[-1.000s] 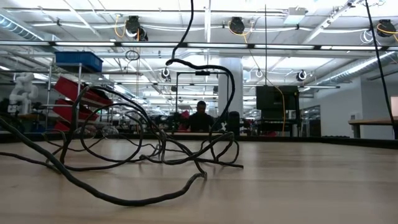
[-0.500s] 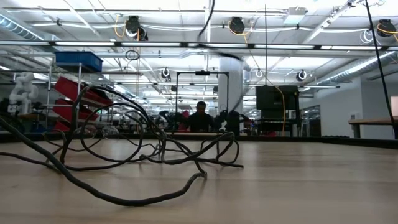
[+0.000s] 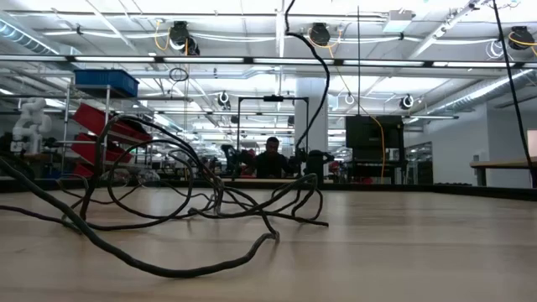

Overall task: Coil cords
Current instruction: Coil the black wire onto the spool

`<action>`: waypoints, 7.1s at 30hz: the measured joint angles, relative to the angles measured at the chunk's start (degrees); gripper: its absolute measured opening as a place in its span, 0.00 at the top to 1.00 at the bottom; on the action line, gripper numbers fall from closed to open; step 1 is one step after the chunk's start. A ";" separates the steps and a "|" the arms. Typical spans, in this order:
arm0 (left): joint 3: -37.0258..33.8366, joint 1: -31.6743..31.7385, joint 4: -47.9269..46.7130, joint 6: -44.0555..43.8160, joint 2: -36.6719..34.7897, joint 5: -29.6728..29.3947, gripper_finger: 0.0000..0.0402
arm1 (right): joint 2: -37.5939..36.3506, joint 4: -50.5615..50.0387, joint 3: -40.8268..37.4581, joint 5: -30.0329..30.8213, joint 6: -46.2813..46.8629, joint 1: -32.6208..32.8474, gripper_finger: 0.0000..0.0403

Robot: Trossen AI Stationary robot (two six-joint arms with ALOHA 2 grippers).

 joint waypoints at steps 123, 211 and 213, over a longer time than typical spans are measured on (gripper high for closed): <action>12.40 -5.18 63.81 66.70 18.93 -54.09 1.00 | 4.78 -5.81 0.40 14.45 -4.28 -1.83 1.00; 14.52 4.29 29.70 15.82 29.56 -19.78 0.76 | -7.85 -9.95 0.37 16.79 -1.38 10.56 1.00; 14.52 3.99 29.55 12.55 30.79 -19.31 0.76 | -8.70 -10.31 0.37 16.76 -1.39 11.68 1.00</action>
